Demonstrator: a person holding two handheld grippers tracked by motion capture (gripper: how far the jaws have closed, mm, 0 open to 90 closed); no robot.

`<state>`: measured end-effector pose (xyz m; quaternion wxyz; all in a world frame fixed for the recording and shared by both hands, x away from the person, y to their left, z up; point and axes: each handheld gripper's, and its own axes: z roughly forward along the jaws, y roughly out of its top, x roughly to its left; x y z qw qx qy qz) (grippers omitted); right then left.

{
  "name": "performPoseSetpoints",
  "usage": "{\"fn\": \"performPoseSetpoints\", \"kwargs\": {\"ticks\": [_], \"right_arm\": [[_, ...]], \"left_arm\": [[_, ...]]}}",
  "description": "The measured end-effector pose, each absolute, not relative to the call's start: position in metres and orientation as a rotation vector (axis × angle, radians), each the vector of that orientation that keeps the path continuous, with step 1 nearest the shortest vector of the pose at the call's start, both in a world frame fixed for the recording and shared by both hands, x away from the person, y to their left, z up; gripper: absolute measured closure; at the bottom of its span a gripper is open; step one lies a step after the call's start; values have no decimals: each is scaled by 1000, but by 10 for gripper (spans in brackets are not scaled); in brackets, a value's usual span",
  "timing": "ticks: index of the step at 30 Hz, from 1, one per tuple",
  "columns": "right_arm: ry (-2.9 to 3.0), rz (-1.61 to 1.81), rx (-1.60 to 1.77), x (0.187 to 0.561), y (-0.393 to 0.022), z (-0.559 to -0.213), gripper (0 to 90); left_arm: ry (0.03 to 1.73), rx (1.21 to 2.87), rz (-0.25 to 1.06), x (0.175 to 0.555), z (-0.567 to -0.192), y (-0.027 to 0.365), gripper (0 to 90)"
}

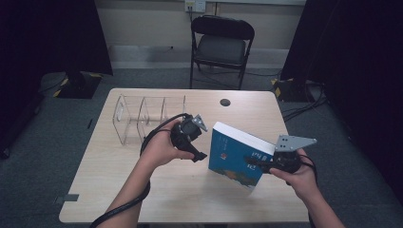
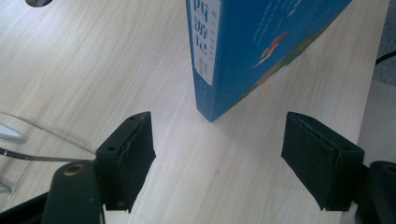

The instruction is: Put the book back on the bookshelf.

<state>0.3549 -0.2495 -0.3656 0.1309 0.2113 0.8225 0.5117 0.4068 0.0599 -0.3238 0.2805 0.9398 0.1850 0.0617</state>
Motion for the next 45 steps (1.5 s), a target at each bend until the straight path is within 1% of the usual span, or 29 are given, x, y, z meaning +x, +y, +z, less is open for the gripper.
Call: {"fn": "performPoseSetpoints", "kwargs": {"ticks": [7,12,26,35,45], "right_arm": [[2403,1472,610,355,-249,-365,589],[2405,1475,610,355,-249,-365,582],[2410,1477,618,355,-250,-368,572],[2413,1472,623,354,-251,-372,571],[2416,1476,619,354,-251,-372,568]], "left_arm": [[472,2517,162,408,-318,55,272],[456,2524,180,409,-314,50,262],[431,2537,172,417,-306,40,257],[418,2513,164,420,-298,30,254],[376,2531,183,422,-291,19,254]]}}
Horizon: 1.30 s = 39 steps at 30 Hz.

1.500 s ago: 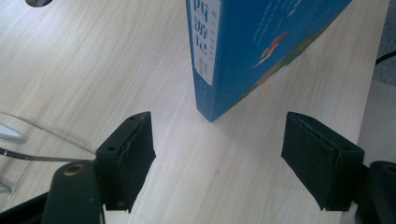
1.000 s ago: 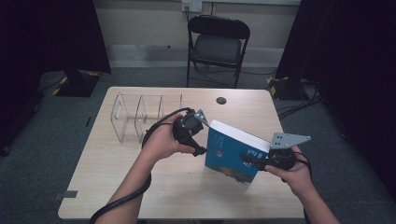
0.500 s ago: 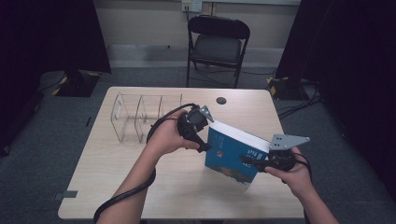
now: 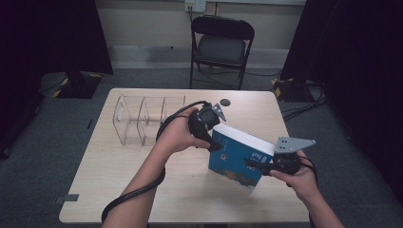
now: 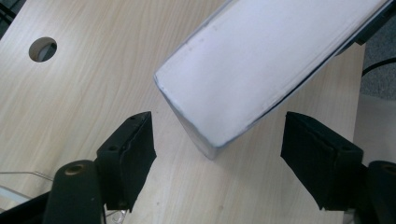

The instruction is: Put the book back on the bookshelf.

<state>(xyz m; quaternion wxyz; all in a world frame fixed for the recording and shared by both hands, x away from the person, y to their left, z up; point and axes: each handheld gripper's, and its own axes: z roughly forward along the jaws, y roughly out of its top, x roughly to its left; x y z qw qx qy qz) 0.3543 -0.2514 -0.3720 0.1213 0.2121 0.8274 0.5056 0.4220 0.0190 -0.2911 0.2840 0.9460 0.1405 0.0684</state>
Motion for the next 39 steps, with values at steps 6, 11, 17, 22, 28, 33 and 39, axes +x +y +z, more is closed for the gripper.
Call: {"fn": "performPoseSetpoints", "kwargs": {"ticks": [6,11,17,22,28,33,39], "right_arm": [[2417,1477,616,354,-252,-372,566],[2417,1488,615,355,-252,-372,564],[2418,1492,622,355,-252,-373,562],[2423,1491,622,355,-252,-373,557],[2423,1498,632,355,-253,-373,544],[2427,1501,644,356,-256,-375,533],[2421,1522,675,357,-261,-378,507]], "left_arm": [[375,2530,182,423,-288,13,253],[349,2548,177,423,-286,6,259],[318,2568,165,423,-284,-2,275],[301,2590,154,424,-286,-6,290],[281,2608,156,424,-287,-6,315],[286,2633,152,423,-285,-6,350],[273,2666,124,420,-281,-1,446]]}}
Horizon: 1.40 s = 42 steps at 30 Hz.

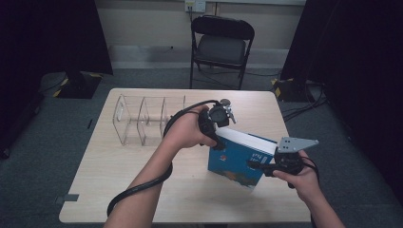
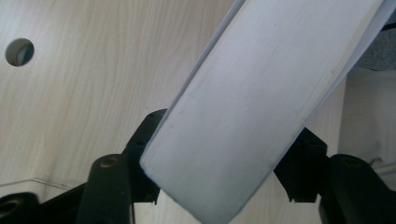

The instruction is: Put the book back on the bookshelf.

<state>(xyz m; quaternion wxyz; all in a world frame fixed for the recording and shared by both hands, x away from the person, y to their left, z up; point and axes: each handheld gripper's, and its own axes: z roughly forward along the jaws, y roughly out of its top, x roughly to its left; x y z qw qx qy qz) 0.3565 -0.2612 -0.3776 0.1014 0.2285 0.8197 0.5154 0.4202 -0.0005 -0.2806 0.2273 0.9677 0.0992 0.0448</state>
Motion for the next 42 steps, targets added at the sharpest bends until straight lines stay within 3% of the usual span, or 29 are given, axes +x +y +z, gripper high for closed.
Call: {"fn": "performPoseSetpoints", "kwargs": {"ticks": [18,42], "right_arm": [[2376,1563,708,368,-265,-388,335],[2370,1569,703,373,-263,-390,328]], "left_arm": [[359,2667,80,398,-277,11,580],[285,2587,64,409,-293,7,518]]}}
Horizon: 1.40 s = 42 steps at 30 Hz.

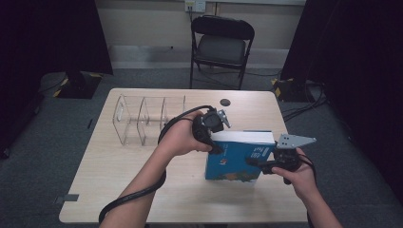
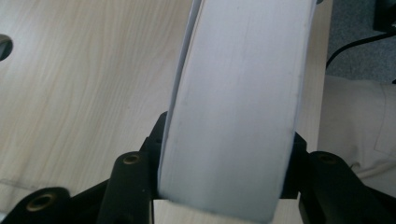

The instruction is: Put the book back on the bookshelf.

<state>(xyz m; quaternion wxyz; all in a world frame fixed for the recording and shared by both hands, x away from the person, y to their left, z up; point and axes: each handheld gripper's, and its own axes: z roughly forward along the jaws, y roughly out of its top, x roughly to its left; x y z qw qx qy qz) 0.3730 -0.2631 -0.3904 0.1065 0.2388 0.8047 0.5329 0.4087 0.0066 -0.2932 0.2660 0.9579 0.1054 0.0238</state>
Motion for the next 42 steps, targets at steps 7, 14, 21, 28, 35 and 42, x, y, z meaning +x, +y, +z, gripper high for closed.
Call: {"fn": "performPoseSetpoints", "kwargs": {"ticks": [7,14,21,28,35,42], "right_arm": [[2376,1573,698,373,-263,-391,325],[2376,1572,698,373,-264,-392,330],[2379,1570,702,373,-264,-393,328],[2387,1564,692,373,-263,-394,333],[2394,1560,694,372,-263,-395,334],[2396,1559,695,372,-264,-397,337]], "left_arm": [[240,2594,25,413,-302,0,528],[239,2606,-4,416,-307,-3,533],[295,2569,-40,419,-308,0,436],[208,2584,19,413,-303,-5,423],[165,2604,44,415,-304,-13,429],[158,2590,55,416,-301,-15,416]]}}
